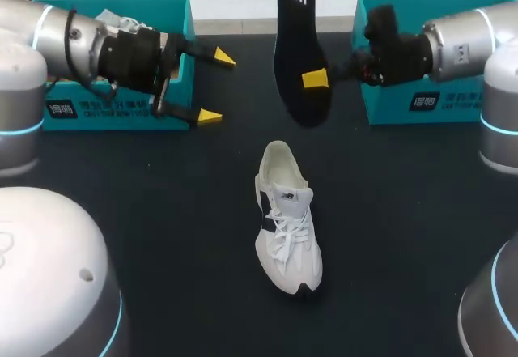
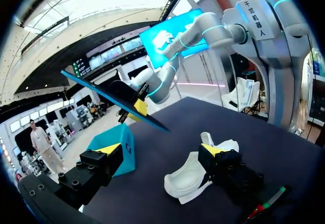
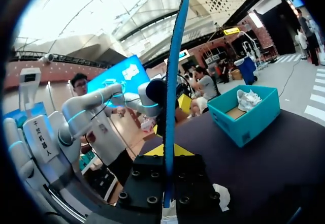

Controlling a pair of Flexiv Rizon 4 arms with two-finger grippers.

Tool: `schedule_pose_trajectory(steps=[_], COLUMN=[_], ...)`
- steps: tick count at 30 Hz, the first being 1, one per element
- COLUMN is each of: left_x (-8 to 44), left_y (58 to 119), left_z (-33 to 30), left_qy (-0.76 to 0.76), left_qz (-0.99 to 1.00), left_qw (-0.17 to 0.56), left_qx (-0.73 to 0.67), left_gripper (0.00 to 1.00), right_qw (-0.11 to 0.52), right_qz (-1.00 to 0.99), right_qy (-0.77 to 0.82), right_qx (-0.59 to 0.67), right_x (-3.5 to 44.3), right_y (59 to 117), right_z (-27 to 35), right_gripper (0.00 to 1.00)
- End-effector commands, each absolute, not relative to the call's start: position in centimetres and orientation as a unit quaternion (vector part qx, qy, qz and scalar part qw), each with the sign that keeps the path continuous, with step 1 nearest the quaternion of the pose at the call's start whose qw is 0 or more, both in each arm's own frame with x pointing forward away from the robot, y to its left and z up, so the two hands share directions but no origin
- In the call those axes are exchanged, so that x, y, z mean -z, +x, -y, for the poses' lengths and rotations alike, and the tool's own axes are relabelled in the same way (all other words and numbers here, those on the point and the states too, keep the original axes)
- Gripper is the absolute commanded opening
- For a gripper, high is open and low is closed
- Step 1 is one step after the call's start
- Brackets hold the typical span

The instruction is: Take the shoe out of the shoebox, open the shoe tongue, remove and reinsert the insole, then place the shoe into the shoebox

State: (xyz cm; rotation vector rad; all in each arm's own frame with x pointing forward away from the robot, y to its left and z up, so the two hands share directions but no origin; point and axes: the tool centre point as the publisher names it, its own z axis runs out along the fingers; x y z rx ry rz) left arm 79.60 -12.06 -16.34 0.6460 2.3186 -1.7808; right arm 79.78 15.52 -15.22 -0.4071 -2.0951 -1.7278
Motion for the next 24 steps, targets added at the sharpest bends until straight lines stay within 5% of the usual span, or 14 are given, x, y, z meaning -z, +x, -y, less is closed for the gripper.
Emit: schedule_pose_trajectory(steps=[1, 24], left_x=[16.65, 17.44], left_y=[79.97, 79.98], left_z=[11.70, 11.57], left_qy=[0.245, 0.253], left_qz=[-0.775, -0.778], left_qw=[0.021, 0.012], left_qx=[0.582, 0.575], left_gripper=[1.00, 1.00], right_qw=[0.203, 0.218], right_qz=[0.774, 0.771], right_qy=[-0.147, -0.160], right_qx=[0.581, 0.577], right_x=[15.51, 16.38], right_y=[79.45, 79.13], right_z=[-16.04, -15.82], right_gripper=[0.00, 0.00])
